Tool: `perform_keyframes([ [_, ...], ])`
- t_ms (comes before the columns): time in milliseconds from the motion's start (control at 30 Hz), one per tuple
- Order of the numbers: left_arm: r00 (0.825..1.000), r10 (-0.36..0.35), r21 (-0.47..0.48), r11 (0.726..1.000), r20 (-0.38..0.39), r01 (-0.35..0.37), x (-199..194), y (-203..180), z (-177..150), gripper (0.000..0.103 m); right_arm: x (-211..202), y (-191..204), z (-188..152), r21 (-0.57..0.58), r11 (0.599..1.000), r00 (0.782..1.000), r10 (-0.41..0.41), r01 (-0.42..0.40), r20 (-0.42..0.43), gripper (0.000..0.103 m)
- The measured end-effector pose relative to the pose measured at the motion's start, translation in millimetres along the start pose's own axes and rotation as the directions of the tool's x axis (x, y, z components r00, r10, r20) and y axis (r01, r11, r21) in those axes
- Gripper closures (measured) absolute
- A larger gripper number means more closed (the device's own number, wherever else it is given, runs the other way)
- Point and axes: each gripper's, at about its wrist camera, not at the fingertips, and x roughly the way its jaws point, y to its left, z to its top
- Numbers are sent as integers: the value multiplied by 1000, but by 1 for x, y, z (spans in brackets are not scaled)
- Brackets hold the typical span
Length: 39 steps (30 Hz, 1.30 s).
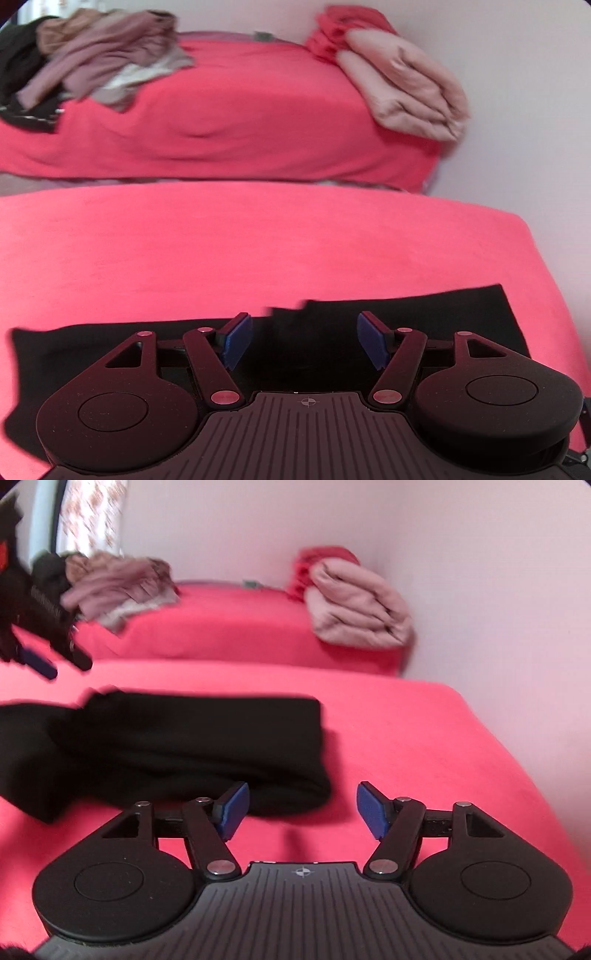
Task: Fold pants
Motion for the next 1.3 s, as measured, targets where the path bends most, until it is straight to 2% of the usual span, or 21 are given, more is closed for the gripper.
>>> perform_keyframes([
  [200, 994, 11, 31, 999, -112, -8, 54, -19, -7, 0, 24, 4, -2, -79, 997, 1000, -1, 1, 6, 36],
  [267, 995, 4, 28, 1000, -103, -1, 56, -17, -11, 0, 33, 17, 2, -120, 993, 999, -2, 6, 33, 36],
  [433, 995, 1, 29, 1000, -98, 2, 56, -14, -13, 0, 39, 16, 5, -166, 986, 998, 4, 5, 56, 36],
  [500, 995, 4, 34, 999, -96, -1, 55, -14, -14, 0, 35, -2, 8, -77, 997, 998, -2, 8, 70, 37],
  [633, 996, 11, 60, 998, -87, -5, 56, -17, -17, 0, 42, -48, -7, 173, 984, 998, 43, -36, -37, 37],
  [667, 996, 16, 71, 997, -83, -10, 56, -18, -18, 0, 41, -51, -12, 199, 979, 998, 45, -33, -52, 45],
  [700, 997, 22, 77, 997, -79, -16, 56, -19, -18, 0, 40, -53, -17, 198, 980, 997, -8, 22, -71, 61],
  [733, 997, 20, 79, 997, -77, -14, 56, -19, -19, 0, 41, -59, -21, 199, 976, 992, -70, 91, -107, 88],
  [767, 997, 16, 78, 997, -76, -10, 56, -18, -19, 0, 39, -68, -25, 227, 970, 993, -60, 81, -97, 90],
  [833, 997, 14, 81, 997, -76, -8, 55, -17, -19, 0, 24, -75, -20, 230, 971, 997, -53, 63, -50, 83],
  [900, 997, 18, 89, 996, -70, -12, 54, -18, -20, 0, 9, -70, -8, 182, 983, 999, 13, -21, 44, 67],
  [933, 998, 20, 88, 996, -65, -14, 54, -19, -22, 0, 7, -63, 2, 158, 986, 996, 38, -50, 77, 53],
  [967, 998, 22, 88, 996, -59, -17, 53, -19, -24, 0, 8, -56, 10, 131, 989, 994, 54, -66, 96, 48],
  [1067, 998, 29, 95, 995, -49, -24, 52, -21, -27, 0, 26, -32, 32, 55, 989, 985, 127, -135, 120, 49],
  [1133, 998, 29, 97, 995, -47, -24, 53, -21, -26, 0, 48, -23, 33, 30, 979, 977, 201, -204, 72, 50],
  [1167, 999, 27, 95, 995, -46, -23, 53, -21, -27, 0, 63, -24, 30, 45, 980, 981, 194, -195, 10, 51],
  [1200, 999, 24, 96, 995, -44, -19, 53, -20, -27, 0, 78, -35, 26, 123, 979, 984, 170, -163, -54, 50],
  [1233, 999, 24, 103, 994, -40, -20, 53, -21, -29, 0, 82, -56, 22, 279, 945, 978, 198, -173, -64, 42],
  [1267, 999, 26, 111, 994, -35, -22, 53, -22, -30, 0, 78, -67, 21, 370, 915, 979, 197, -164, -54, 42],
  [1300, 999, 29, 116, 993, -31, -25, 53, -23, -31, 0, 69, -66, 25, 382, 913, 986, 165, -141, -29, 42],
])
